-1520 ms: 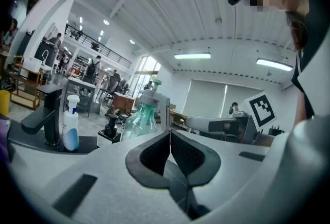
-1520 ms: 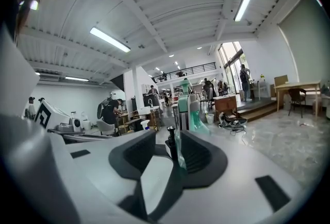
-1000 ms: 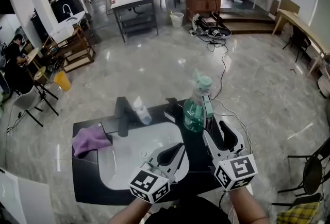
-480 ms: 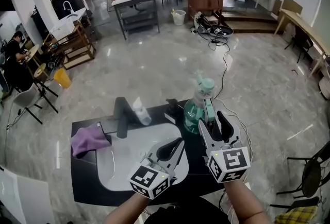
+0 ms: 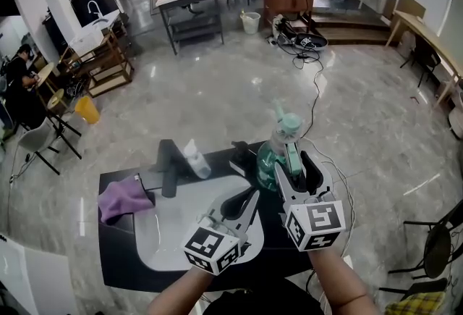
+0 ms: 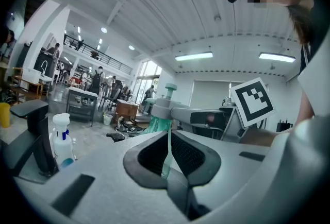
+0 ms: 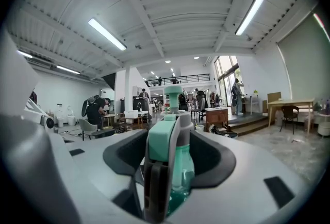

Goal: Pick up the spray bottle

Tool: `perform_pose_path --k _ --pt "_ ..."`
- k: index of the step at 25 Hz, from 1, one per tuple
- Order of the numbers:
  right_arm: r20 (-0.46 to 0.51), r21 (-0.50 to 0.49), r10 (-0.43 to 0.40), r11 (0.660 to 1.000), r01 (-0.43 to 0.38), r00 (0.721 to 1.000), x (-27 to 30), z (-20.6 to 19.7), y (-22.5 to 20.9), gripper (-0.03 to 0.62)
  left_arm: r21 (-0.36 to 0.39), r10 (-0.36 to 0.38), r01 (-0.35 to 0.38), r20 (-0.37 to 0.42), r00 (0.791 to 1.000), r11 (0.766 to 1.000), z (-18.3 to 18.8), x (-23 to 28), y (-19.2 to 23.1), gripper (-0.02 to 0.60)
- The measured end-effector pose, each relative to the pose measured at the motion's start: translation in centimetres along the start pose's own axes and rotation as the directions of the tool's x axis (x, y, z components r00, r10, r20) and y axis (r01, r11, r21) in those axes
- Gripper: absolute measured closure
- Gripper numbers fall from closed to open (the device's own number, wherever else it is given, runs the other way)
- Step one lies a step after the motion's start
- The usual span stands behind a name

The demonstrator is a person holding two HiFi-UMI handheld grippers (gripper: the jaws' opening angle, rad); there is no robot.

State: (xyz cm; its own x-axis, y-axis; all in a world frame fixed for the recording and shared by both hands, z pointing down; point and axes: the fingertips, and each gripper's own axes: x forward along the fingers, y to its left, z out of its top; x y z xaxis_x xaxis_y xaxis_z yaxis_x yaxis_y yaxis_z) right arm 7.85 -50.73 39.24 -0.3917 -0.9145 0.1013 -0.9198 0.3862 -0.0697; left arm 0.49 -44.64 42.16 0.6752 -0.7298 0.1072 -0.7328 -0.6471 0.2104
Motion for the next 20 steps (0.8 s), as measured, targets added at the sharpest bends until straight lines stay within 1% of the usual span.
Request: perform_pose_path --k 7,12,16,20 --pt "-0.022 -0.019 -0.042 0.999 0.041 0.999 1.2 -0.6 -0.2 0.375 -0.012 0.037 -0.037 0.027 0.999 0.999 0.7 0.8 1.4 0.574" --pt "-0.079 -0.034 -0.082 0.996 0.08 0.993 1.8 -1.7 -0.6 0.376 -0.015 0.049 -0.049 0.028 0.998 0.999 0.8 1.0 1.9 0.574" --pt "-0.064 -0.046 -0.117 0.992 0.114 0.991 2.0 -1.3 -1.0 0.378 -0.021 0.055 -0.054 0.023 0.998 0.998 0.6 1.0 2.2 0.574" --pt "-0.066 -0.056 -0.127 0.991 0.123 0.99 2.1 -1.2 -1.2 0.395 -0.032 0.049 -0.048 0.019 0.999 0.998 0.3 1.0 1.9 0.574"
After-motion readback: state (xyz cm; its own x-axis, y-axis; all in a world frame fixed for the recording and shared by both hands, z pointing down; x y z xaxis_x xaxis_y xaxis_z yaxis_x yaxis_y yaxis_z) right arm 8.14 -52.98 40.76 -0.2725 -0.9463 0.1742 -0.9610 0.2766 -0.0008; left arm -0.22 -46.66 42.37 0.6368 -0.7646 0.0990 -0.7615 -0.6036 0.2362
